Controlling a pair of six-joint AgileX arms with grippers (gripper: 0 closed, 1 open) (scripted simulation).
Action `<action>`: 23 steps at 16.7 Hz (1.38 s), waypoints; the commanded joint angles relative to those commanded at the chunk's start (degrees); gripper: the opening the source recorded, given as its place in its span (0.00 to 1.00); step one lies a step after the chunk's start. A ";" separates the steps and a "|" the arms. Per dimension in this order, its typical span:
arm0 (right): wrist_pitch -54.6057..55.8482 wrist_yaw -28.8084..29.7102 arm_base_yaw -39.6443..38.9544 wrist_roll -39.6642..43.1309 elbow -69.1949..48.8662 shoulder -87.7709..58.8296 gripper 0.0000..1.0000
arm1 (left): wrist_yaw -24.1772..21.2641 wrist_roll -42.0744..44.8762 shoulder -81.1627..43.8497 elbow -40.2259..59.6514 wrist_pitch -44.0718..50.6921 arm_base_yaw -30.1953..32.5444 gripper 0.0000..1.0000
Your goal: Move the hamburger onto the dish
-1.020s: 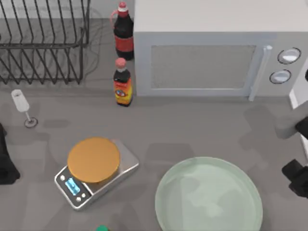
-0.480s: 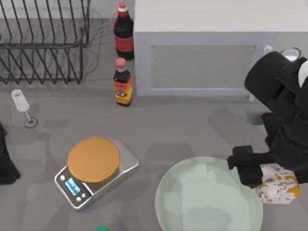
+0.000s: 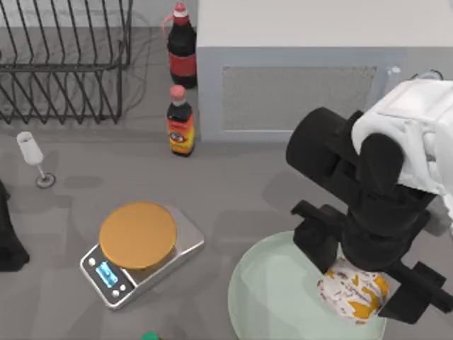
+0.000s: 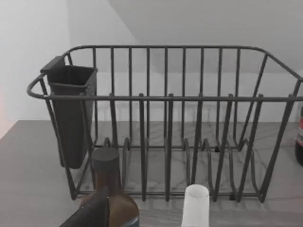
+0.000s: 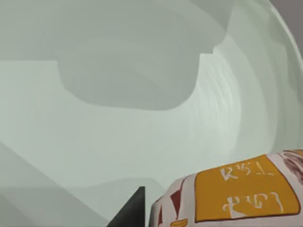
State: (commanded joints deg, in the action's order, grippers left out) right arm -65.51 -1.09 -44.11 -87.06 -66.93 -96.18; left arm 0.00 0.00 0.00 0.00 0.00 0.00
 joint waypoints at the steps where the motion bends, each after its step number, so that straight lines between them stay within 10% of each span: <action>1: 0.08 -0.16 -0.67 -6.20 -0.49 -0.85 0.00 | 0.00 0.00 0.00 0.00 0.00 0.00 1.00; 10: 2.92 -0.94 -1.29 -47.38 -3.62 -3.87 0.00 | 0.00 0.00 0.00 0.00 0.00 0.00 1.00; 23: 9.69 -0.95 -1.30 -52.40 -0.41 -6.00 0.00 | 0.00 0.00 0.00 0.00 0.00 0.00 1.00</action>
State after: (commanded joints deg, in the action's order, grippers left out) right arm -55.82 -2.03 -45.41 -139.45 -67.34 -102.18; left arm 0.00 0.00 0.00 0.00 0.00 0.00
